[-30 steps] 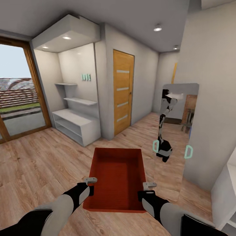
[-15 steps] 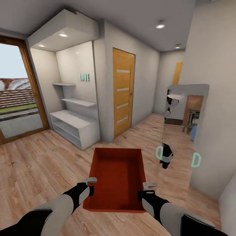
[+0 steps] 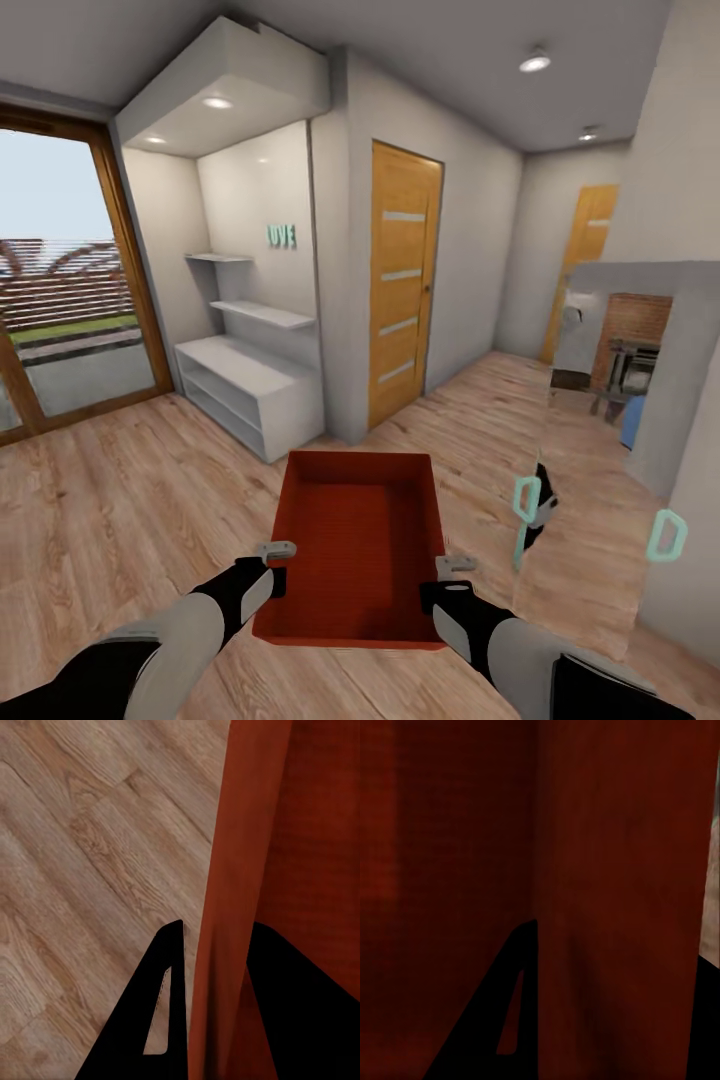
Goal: Move the two storage containers from the living room to the garage. In the garage, place one container on the floor and stack the other container on top of it (either order is fine).
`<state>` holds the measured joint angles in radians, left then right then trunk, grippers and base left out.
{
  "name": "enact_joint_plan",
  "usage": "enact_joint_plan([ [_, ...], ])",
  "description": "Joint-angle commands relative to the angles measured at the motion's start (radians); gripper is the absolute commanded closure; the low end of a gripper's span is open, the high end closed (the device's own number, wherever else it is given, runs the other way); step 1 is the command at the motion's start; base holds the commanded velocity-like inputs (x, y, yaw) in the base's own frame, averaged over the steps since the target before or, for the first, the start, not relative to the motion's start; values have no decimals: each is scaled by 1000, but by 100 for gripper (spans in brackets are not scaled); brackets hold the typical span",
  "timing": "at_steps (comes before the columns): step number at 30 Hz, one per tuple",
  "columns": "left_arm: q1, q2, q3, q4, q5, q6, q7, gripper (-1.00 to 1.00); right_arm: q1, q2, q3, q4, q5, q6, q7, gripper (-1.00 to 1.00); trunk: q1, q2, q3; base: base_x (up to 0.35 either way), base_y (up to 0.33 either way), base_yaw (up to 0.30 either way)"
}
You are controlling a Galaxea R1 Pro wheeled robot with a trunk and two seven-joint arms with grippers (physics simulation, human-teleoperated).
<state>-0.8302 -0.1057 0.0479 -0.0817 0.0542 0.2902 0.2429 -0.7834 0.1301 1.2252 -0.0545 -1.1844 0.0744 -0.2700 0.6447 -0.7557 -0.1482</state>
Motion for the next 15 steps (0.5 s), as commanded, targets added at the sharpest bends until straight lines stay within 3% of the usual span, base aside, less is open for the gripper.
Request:
enact_joint_plan([
  [1,0,0,-34,2,9,6,7,100,-2,-17,-16,-2,20,5,-9,100,1,-1,-2,321,0,268],
  [5,0,0,-34,2,9,6,7,100,-1,-17,-15,-2,20,5,-9,100,1,-1,-2,321,0,263],
  [15,0,0,-34,2,9,6,7,100,-1,-17,-15,-2,20,5,-9,100,1,-1,-2,321,0,15],
])
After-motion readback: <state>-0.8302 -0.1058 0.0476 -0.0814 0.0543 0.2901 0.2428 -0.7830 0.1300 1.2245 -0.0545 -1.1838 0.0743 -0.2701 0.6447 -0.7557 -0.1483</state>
